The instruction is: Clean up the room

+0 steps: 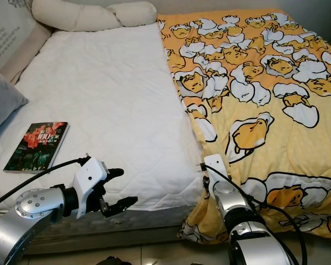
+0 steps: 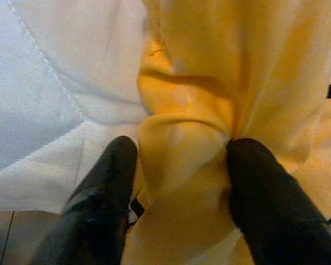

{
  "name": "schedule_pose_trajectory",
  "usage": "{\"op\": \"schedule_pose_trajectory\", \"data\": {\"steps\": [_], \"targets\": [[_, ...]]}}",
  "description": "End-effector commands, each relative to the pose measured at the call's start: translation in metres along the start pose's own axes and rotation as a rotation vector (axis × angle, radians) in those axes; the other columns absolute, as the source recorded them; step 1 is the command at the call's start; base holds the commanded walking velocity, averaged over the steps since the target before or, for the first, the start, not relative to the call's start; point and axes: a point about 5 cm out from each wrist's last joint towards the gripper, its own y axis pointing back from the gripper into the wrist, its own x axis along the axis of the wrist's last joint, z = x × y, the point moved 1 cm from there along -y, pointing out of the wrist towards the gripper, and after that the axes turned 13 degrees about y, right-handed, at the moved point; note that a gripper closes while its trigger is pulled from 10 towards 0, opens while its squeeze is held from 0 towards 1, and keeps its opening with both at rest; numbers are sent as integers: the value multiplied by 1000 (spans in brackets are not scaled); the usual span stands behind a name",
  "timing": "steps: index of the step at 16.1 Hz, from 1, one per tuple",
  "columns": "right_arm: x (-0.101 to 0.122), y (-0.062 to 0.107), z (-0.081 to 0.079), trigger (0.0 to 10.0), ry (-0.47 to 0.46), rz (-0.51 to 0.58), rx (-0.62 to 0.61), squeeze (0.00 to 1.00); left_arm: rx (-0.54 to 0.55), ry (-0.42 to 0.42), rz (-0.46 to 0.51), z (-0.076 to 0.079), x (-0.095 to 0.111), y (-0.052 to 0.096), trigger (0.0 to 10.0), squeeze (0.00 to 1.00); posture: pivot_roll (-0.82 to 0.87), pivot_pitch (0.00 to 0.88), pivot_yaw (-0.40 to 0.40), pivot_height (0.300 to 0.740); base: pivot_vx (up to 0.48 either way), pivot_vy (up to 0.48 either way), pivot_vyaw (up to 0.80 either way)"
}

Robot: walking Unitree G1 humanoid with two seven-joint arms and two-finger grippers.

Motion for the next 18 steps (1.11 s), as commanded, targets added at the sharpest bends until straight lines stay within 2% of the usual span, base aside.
{"op": "schedule_pose_trajectory", "data": {"steps": [1, 13, 15, 16, 18], "targets": [[3, 0, -3, 0, -7, 5, 14, 0, 14, -7, -6, -3, -1, 2, 10000, 416, 33, 47, 64, 740, 0, 0, 0], [3, -1, -1, 0, -23, 32, 32, 0, 17, -12, -7, -3, 0, 2, 10000, 416, 33, 43, 68, 740, 0, 0, 0], [6, 1, 0, 0, -63, 88, 71, 0, 21, -11, -7, -3, -1, 3, 10000, 416, 31, 38, 63, 740, 0, 0, 0], [7, 4, 1, 0, -108, 139, 127, 0, 25, -9, -4, -2, -1, 3, 10000, 416, 30, 35, 59, 740, 0, 0, 0], [5, 10, 4, 0, -138, 190, 204, 0, 30, -7, -3, -2, -2, 3, 10000, 420, 26, 30, 58, 740, 0, 0, 0]]}}
